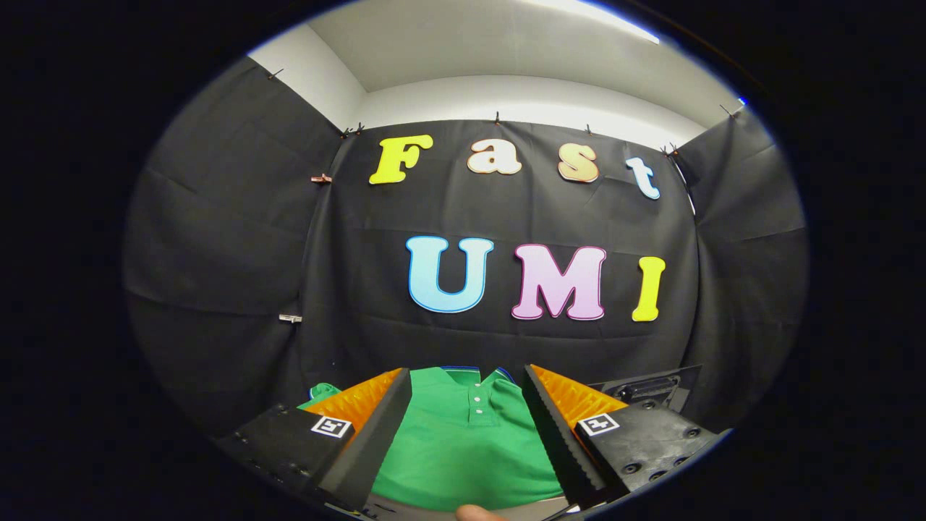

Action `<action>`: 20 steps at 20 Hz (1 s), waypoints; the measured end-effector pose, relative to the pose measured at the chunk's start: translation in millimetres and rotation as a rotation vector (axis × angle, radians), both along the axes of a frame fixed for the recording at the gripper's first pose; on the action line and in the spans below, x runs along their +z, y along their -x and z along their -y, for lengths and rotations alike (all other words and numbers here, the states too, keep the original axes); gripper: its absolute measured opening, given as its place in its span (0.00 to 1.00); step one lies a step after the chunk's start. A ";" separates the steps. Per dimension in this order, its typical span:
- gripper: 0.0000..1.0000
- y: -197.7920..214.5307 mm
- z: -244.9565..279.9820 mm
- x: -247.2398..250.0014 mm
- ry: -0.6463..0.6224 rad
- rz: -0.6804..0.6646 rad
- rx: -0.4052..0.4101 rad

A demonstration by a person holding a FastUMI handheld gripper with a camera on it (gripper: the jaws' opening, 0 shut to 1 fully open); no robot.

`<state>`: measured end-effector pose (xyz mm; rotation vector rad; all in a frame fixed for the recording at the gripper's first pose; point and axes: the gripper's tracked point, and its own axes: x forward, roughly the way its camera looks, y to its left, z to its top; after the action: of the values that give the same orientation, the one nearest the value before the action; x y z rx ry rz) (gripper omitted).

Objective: Put the clothes into the washing machine and then close the washing machine lid.

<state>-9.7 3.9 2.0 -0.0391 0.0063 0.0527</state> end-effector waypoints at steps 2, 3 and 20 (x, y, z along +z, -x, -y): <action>0.98 -1.8 0.9 -2.5 0.004 -0.013 0.001; 0.98 -4.2 0.0 -4.1 0.002 -0.025 0.007; 0.98 -95.0 13.0 -67.6 0.076 -0.471 0.001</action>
<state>85.3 -9.1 -65.5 -0.1015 0.4792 0.0618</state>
